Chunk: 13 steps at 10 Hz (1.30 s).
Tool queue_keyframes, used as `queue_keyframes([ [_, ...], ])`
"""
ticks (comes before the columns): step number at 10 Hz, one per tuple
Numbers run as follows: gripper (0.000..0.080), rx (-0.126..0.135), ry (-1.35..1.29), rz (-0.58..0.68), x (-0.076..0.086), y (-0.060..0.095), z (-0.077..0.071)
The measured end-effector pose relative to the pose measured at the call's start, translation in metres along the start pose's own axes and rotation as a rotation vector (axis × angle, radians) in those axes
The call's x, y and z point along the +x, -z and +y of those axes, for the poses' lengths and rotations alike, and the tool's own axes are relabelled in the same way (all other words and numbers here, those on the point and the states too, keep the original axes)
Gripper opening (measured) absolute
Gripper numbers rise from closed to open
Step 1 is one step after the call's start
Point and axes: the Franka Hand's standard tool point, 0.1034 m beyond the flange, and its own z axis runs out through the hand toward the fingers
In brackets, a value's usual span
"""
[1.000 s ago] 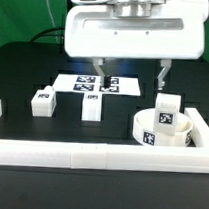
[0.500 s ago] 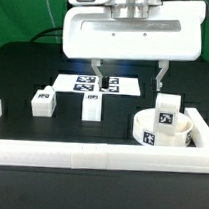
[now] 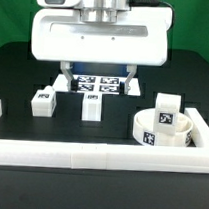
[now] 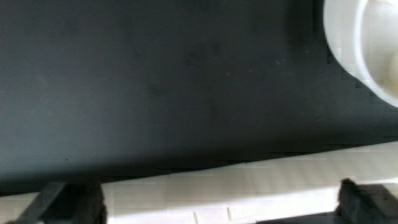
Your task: Assemble stool
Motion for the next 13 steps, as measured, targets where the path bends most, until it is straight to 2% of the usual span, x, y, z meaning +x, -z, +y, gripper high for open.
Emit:
queue_keyframes([
  [4,0.0649,0.003,0.002,-0.032,-0.002,0.0,-0.002],
  [5,0.0649,0.004,-0.001,-0.079,-0.008,-0.003,-0.001],
  [7,0.0649,-0.001,-0.016,-0.223,-0.016,-0.005,0.012],
  [9,0.0649,-0.004,-0.025,-0.345,-0.036,-0.01,0.026],
  [10,0.0649,-0.001,-0.032,-0.424,-0.045,-0.013,0.029],
  [13,0.0649,0.01,-0.031,-0.651,-0.048,-0.012,0.026],
])
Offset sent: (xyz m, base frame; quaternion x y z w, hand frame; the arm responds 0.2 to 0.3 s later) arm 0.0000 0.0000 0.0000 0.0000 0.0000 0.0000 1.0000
